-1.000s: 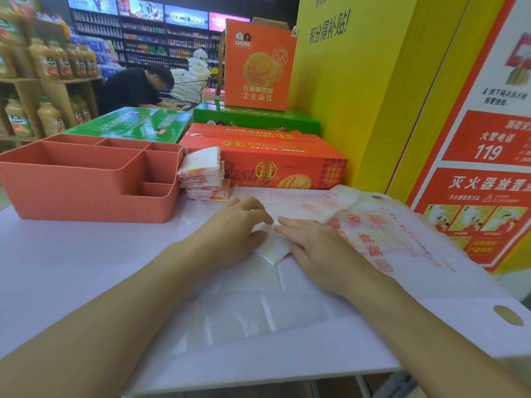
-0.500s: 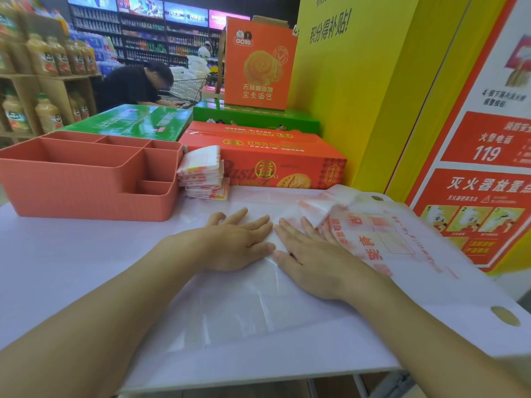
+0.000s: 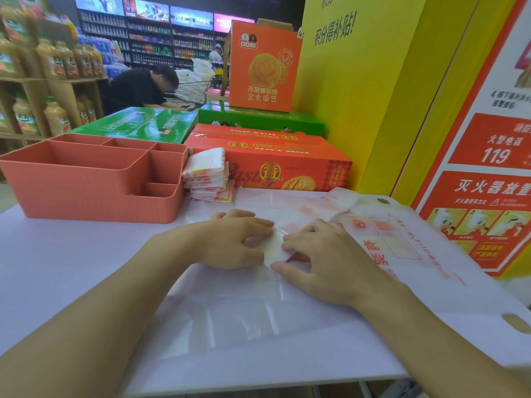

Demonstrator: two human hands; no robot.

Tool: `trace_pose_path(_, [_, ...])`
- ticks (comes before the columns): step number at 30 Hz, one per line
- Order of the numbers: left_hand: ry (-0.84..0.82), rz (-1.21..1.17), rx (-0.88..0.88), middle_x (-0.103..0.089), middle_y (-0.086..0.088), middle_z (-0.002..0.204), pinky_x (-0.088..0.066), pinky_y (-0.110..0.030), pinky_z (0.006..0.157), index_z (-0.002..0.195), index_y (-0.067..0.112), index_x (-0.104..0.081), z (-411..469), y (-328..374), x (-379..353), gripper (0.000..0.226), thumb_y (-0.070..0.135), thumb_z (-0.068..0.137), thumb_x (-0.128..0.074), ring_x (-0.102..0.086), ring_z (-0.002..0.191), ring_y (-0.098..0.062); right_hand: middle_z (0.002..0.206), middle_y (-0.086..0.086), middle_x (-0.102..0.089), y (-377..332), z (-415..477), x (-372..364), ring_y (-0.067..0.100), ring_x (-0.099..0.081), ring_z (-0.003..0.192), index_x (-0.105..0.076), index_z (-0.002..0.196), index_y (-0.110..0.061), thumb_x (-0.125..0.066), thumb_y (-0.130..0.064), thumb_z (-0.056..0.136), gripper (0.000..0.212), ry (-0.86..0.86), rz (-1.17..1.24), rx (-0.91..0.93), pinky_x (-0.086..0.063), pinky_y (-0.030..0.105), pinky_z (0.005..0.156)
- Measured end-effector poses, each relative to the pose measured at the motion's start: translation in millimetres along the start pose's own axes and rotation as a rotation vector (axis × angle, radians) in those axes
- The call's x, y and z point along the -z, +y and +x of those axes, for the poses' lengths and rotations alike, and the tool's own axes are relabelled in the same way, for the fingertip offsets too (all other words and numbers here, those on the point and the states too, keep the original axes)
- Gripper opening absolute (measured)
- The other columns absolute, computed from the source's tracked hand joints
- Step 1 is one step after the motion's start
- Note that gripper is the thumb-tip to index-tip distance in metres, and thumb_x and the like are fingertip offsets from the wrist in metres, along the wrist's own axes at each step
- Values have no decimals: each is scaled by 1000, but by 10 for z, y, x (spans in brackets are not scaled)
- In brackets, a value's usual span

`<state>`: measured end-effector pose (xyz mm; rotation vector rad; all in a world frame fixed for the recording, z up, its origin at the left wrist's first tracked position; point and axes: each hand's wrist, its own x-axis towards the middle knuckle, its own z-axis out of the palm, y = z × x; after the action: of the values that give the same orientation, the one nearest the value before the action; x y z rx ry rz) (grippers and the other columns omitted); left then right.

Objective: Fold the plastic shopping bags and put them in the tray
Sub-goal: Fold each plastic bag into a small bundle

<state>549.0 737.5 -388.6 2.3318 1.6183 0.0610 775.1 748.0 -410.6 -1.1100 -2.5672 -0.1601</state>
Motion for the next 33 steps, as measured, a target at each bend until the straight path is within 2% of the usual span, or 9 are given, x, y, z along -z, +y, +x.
trace_pose_path(4, [-20, 8, 19, -17, 28, 161, -10, -46, 122, 154, 41, -29, -11, -26, -17, 94, 61, 63, -39, -8, 151, -8, 79, -14, -62, -36, 13, 6, 14, -48, 96, -69, 83, -27, -38, -82, 80, 63, 12, -47, 17, -25, 26, 87])
trace_pose_path(8, [-11, -18, 18, -20, 28, 160, -11, -45, 122, 154, 40, -30, 15, -35, -21, 99, 65, 59, -38, -10, 150, -7, 71, -11, -60, -70, 10, -5, 20, -52, 85, -64, 75, -25, -39, -73, 85, 56, 28, -74, 32, -38, 40, 81])
trace_pose_path(12, [18, -54, 12, -27, 28, 156, -16, -43, 121, 151, 45, -33, 26, -93, -40, 91, 58, 62, -45, -14, 148, -9, 64, -8, -61, -88, 18, -38, 22, -52, 69, -62, 69, -25, -46, -50, 87, 35, 123, -47, 14, -39, 37, 70])
trace_pose_path(15, [89, -75, -1, -41, 24, 145, -24, -40, 119, 146, 43, -41, 40, -106, -33, 78, 48, 69, -49, -26, 142, -9, 56, -4, -47, -73, 19, -11, 24, -46, 59, -53, 64, -21, -42, -45, 88, 35, 186, 7, -66, -39, 36, 59])
trace_pose_path(21, [350, -151, -112, -66, 15, 122, -44, -40, 100, 121, 31, -68, 87, -152, -47, 39, 40, 87, -51, -58, 112, -14, 79, -12, -68, 5, -4, 103, 5, -59, 80, -70, 97, -33, -44, -69, 86, 45, 97, 293, -128, -48, 35, 77])
trace_pose_path(24, [424, -216, -134, -71, 13, 100, -48, -37, 79, 111, 32, -69, 75, -120, -24, 22, 43, 96, -57, -60, 80, -3, 79, -11, -65, 72, -23, 159, 5, -58, 80, -66, 91, -25, -61, -69, 84, 44, 95, 350, -147, -48, 30, 71])
trace_pose_path(26, [444, -268, -145, -68, 11, 84, -46, -38, 65, 98, 31, -68, 72, -102, -7, 17, 44, 98, -57, -51, 59, -7, 74, -10, -64, 110, -28, 171, 5, -59, 76, -64, 80, -24, -67, -62, 85, 38, 87, 417, -231, -46, 25, 65])
trace_pose_path(29, [470, -320, -134, -64, 23, 84, -46, -33, 70, 86, 28, -61, 84, -105, -21, 22, 45, 97, -56, -53, 66, -9, 63, -16, -62, 180, -23, 148, 1, -55, 64, -64, 65, -30, -68, -44, 93, 31, 51, 503, -301, -39, 17, 57])
trace_pose_path(33, [456, -300, -85, -60, 23, 80, -41, -25, 64, 77, 37, -46, 148, -87, -99, 24, 42, 98, -57, -53, 69, -5, 63, -6, -53, 231, 5, 115, 8, -46, 59, -64, 69, -12, -64, -41, 96, 40, -41, 552, -357, -34, 23, 54])
